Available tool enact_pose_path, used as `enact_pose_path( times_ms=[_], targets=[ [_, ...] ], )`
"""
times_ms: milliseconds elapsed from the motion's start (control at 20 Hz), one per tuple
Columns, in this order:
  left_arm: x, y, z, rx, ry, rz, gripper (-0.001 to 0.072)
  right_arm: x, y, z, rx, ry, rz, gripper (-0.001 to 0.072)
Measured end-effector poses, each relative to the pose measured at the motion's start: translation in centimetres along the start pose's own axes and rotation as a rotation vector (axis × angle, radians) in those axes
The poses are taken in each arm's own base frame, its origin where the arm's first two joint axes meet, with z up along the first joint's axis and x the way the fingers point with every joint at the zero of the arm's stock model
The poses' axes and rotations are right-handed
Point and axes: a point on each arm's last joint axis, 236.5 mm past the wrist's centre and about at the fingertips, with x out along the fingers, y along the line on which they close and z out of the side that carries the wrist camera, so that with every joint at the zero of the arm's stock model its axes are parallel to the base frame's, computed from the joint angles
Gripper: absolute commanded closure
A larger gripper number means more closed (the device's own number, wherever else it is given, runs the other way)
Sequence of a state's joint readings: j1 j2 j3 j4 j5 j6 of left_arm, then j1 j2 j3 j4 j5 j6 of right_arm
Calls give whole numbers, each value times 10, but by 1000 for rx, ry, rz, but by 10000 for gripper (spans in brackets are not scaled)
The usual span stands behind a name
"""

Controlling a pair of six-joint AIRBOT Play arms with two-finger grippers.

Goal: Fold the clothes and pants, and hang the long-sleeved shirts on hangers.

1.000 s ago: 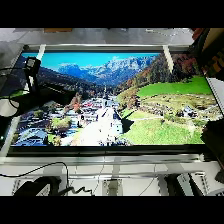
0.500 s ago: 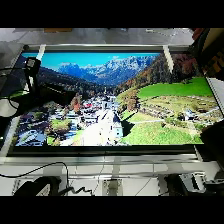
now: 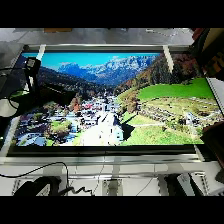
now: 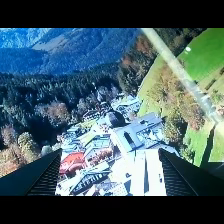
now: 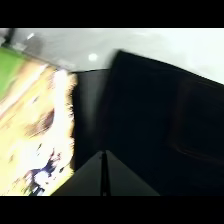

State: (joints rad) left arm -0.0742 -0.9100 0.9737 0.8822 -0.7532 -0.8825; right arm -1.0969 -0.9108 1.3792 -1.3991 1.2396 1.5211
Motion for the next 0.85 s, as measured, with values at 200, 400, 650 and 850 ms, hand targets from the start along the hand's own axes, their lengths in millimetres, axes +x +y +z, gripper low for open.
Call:
enact_pose_path(
  times_ms=[200, 400, 650, 850],
  targets=[
    [0, 0, 0, 0, 0, 0, 17, -10, 148, -31, -379, 20, 325, 667],
    [0, 0, 0, 0, 0, 0, 17, -60, 263, -92, -664, 28, 621, 667],
    [0, 0, 0, 0, 0, 0, 17, -124, 329, -163, -871, 53, 852, 667],
    [0, 0, 0, 0, 0, 0, 17, -132, 331, -189, -930, 102, 832, 667]
  ],
)
